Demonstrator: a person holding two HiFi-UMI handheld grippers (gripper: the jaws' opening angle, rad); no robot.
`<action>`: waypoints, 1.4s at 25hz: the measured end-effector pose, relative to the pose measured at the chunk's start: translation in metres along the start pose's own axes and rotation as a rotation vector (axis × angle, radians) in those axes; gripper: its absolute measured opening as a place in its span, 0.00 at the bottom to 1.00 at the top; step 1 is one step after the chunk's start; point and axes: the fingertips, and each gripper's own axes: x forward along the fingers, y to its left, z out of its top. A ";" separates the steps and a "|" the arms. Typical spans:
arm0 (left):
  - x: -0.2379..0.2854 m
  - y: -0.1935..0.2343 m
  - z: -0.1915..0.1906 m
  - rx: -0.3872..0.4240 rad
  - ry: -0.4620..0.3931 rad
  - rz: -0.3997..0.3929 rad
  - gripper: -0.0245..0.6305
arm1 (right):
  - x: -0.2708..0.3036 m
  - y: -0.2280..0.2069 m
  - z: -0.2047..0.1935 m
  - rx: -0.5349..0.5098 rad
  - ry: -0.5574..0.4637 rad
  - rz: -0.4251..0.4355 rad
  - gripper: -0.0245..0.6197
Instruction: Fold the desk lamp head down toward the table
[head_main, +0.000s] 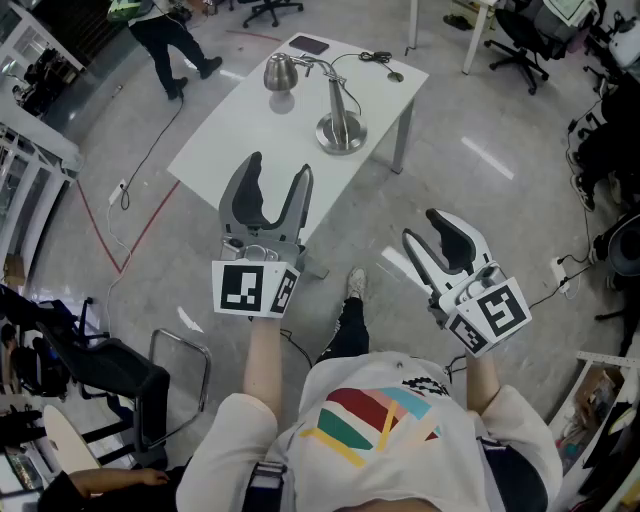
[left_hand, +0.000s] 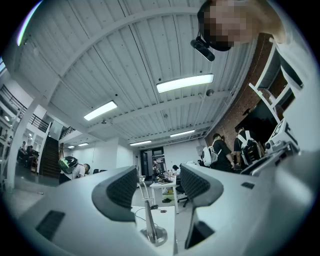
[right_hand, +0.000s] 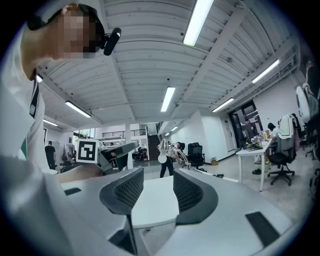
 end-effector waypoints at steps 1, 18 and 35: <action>0.017 0.015 -0.006 0.015 0.008 0.001 0.50 | 0.024 -0.011 0.006 -0.005 0.001 0.007 0.33; 0.193 0.114 -0.011 0.076 0.198 -0.228 0.49 | 0.273 -0.118 0.050 -0.014 0.066 0.236 0.33; 0.207 0.123 -0.015 0.009 0.318 -0.190 0.30 | 0.327 -0.129 0.052 0.004 0.103 0.439 0.33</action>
